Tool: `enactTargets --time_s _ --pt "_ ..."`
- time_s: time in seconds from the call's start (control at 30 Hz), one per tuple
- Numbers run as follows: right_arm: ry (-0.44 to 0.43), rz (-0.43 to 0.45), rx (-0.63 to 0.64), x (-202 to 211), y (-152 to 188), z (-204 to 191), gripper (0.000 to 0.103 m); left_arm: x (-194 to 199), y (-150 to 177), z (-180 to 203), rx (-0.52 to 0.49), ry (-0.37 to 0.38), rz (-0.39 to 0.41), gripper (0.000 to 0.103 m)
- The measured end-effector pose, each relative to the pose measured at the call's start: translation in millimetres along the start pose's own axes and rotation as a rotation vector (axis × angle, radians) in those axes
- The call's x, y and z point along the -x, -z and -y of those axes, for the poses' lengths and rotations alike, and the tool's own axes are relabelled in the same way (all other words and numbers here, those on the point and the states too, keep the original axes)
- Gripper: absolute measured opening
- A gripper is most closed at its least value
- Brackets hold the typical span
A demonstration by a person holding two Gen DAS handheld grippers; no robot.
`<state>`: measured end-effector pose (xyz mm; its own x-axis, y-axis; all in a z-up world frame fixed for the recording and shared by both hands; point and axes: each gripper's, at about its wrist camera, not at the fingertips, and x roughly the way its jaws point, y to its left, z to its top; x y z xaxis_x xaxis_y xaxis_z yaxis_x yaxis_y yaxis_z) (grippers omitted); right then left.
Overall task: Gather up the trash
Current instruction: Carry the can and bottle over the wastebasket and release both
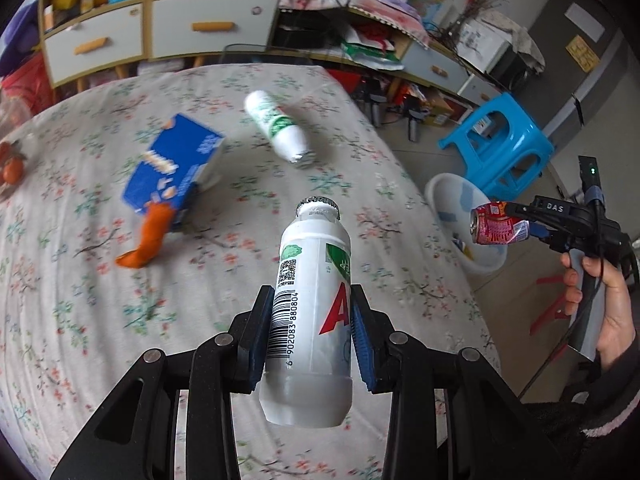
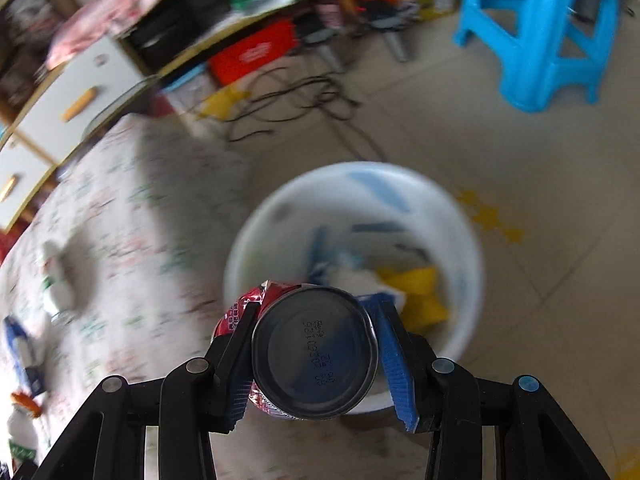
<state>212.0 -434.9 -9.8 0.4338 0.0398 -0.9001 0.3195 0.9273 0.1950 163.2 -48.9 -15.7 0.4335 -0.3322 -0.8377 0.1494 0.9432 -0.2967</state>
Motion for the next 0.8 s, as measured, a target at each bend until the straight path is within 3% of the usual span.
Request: enactTargets --time_s 0.2,0.37,0.6,0.8 --pt "-0.022 -0.054 -0.080 -12.3 -3.4 38.8 0.054 -22.8 -12.2 43.6 -0.080 0.023 -0.015 0.039" --pt "0.013 -0.031 -0.057 1.2 -4.2 52.8 0.066 -50.4 -25.5 82.7 -0.147 0.052 -0.031 0.039" --pt "0.081 -0.001 0.008 19.0 3.9 79.3 0.071 -91.1 -43.8 143.0 -0.235 0.114 -0.055 0.039" --pt "0.081 -0.007 -0.012 24.6 8.7 104.3 0.071 -119.1 -53.4 185.3 -0.285 0.143 -0.069 0.039"
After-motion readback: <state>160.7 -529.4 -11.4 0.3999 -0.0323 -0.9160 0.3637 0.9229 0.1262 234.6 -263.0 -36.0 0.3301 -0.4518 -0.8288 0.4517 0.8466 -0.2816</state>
